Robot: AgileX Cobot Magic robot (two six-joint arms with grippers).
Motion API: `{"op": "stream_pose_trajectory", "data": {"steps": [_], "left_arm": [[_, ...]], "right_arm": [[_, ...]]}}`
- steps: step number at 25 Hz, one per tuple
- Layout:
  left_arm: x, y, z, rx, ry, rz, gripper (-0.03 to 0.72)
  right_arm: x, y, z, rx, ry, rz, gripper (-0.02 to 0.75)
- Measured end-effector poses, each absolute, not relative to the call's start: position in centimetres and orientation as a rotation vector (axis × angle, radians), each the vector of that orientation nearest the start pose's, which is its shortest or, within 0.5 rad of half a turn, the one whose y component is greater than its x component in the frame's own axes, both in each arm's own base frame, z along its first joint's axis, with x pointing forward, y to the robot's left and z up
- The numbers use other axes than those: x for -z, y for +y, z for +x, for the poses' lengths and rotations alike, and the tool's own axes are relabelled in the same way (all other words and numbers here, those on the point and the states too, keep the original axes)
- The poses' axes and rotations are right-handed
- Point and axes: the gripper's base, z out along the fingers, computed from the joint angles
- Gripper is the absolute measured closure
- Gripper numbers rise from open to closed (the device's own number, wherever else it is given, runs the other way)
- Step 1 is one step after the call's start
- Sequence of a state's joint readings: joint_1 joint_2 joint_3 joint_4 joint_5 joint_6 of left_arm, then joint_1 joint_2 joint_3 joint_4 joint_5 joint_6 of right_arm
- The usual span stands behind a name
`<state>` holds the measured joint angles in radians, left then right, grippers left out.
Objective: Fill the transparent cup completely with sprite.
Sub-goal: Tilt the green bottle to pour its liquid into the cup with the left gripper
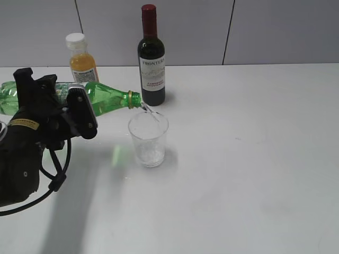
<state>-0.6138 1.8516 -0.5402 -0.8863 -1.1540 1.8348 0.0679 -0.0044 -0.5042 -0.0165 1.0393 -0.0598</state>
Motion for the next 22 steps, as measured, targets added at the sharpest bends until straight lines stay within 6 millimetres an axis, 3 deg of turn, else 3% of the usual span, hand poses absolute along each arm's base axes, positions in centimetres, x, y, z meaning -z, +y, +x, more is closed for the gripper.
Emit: {"op": "stream_pose_trajectory", "data": {"steps": [22], "left_arm": [[-13.76, -10.71, 26.78, -1.292, 1.515, 1.258, 0.245]], "right_arm": [[-28.02, -0.16, -0.51, 0.014, 2.010, -0.128, 0.146]]}}
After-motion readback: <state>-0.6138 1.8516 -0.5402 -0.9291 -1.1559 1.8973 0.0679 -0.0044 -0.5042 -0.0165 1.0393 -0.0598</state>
